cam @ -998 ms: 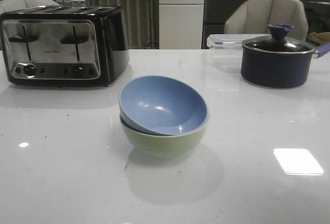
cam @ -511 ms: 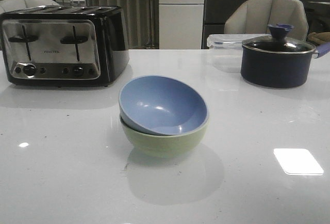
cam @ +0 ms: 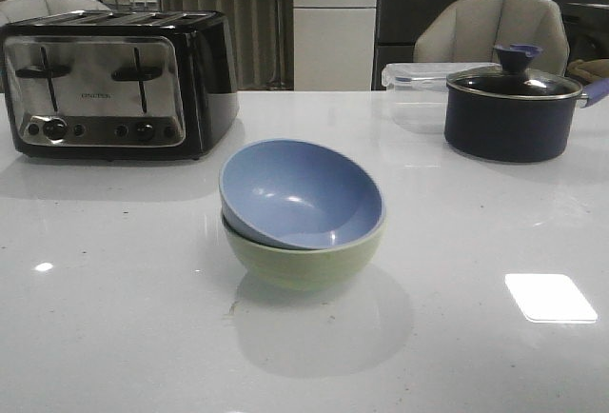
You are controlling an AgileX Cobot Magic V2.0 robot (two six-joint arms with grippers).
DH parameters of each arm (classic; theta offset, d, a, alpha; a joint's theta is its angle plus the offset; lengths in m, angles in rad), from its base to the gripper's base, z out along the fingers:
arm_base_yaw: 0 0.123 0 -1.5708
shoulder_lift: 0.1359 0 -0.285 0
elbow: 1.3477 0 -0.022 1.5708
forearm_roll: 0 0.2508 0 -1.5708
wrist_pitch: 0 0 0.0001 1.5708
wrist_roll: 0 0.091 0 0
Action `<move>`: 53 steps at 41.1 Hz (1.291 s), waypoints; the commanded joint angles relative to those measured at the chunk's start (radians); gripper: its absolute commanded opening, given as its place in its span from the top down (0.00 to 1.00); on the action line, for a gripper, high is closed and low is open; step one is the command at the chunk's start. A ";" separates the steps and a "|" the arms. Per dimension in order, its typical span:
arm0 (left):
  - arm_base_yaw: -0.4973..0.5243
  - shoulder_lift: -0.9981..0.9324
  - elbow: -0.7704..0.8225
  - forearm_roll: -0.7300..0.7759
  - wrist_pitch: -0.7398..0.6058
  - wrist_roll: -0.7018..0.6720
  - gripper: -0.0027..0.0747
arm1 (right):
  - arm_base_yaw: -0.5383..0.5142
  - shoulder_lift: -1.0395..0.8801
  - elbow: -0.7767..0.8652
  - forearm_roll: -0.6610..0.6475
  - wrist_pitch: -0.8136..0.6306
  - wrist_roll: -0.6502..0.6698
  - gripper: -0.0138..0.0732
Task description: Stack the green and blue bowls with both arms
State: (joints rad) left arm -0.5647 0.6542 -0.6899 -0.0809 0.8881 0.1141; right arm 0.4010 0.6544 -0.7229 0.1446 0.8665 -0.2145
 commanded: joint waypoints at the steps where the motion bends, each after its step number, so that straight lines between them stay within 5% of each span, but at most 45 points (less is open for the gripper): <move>1: -0.007 0.001 -0.024 -0.014 -0.068 -0.010 0.84 | 0.001 0.001 -0.028 0.014 -0.061 0.002 0.79; 20: 0.033 -0.053 -0.004 -0.005 -0.108 0.015 0.84 | 0.001 0.001 -0.028 0.014 -0.061 0.002 0.79; 38: 0.475 -0.565 0.547 -0.024 -0.745 0.015 0.84 | 0.001 0.001 -0.028 0.014 -0.061 0.002 0.79; 46: 0.542 -0.658 0.700 -0.024 -0.938 0.015 0.84 | 0.001 0.001 -0.028 0.014 -0.061 0.002 0.79; 53: 0.549 -0.678 0.701 -0.023 -0.960 0.015 0.84 | 0.001 0.001 -0.028 0.014 -0.061 0.002 0.79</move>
